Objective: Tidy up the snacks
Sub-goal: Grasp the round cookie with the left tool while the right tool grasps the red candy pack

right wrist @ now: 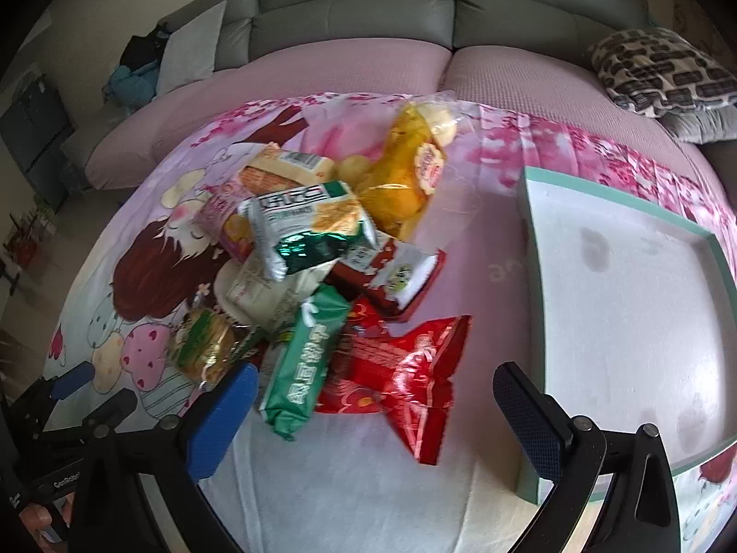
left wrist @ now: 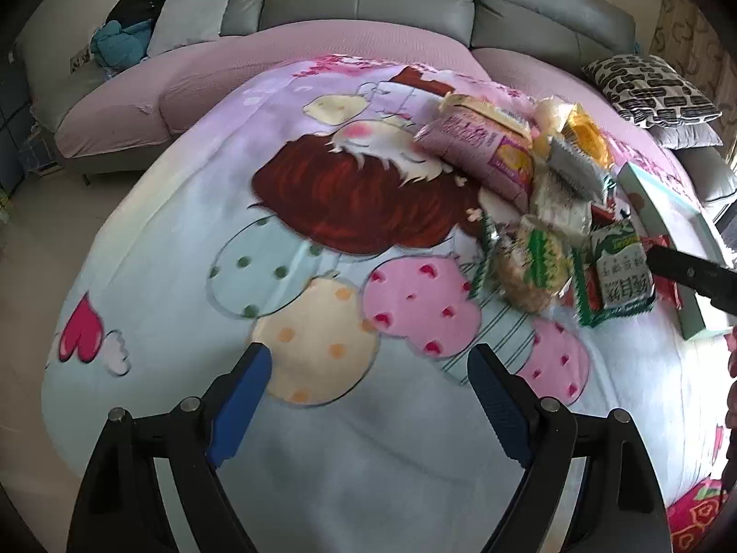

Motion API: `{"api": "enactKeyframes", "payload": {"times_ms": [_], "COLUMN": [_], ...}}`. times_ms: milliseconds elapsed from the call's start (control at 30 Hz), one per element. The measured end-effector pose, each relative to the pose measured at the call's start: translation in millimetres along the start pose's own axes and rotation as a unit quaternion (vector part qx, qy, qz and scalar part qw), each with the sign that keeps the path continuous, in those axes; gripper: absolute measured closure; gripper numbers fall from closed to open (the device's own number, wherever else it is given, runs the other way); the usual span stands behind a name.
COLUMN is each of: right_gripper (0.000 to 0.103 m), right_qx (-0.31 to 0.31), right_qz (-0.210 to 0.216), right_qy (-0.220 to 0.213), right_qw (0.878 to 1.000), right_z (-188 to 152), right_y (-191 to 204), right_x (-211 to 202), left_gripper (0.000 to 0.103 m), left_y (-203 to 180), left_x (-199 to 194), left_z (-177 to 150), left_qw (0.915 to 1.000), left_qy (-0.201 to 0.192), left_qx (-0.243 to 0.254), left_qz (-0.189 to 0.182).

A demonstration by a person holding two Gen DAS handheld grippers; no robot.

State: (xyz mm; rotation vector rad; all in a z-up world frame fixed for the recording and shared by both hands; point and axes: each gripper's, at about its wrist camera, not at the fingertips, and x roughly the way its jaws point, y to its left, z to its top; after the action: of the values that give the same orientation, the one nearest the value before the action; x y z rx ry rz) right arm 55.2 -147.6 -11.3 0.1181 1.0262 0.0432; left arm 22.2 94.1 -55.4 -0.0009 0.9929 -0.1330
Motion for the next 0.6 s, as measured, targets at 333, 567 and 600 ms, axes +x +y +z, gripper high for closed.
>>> {"api": "enactKeyframes", "payload": {"times_ms": [333, 567, 600], "right_gripper": [0.000, 0.012, 0.014], "right_qx": [0.027, 0.034, 0.037], "right_qz": [0.014, 0.019, 0.022], "right_qy": [0.000, -0.004, -0.004], "right_qw": [1.000, 0.999, 0.999], "right_z": [-1.5, -3.1, -3.2], "right_y": [-14.6, -16.7, -17.1], "right_x": [4.5, 5.1, 5.5], "left_gripper": [0.015, 0.016, 0.018], "left_y": [-68.5, -82.9, -83.6], "left_x": [18.3, 22.4, 22.2], "left_z": [29.6, 39.8, 40.6], "left_qw": [0.9958, 0.9948, 0.9943], "left_qy": [0.002, 0.011, 0.010], "left_qx": [0.077, 0.077, 0.078], "left_qz": [-0.049, -0.066, -0.072]}}
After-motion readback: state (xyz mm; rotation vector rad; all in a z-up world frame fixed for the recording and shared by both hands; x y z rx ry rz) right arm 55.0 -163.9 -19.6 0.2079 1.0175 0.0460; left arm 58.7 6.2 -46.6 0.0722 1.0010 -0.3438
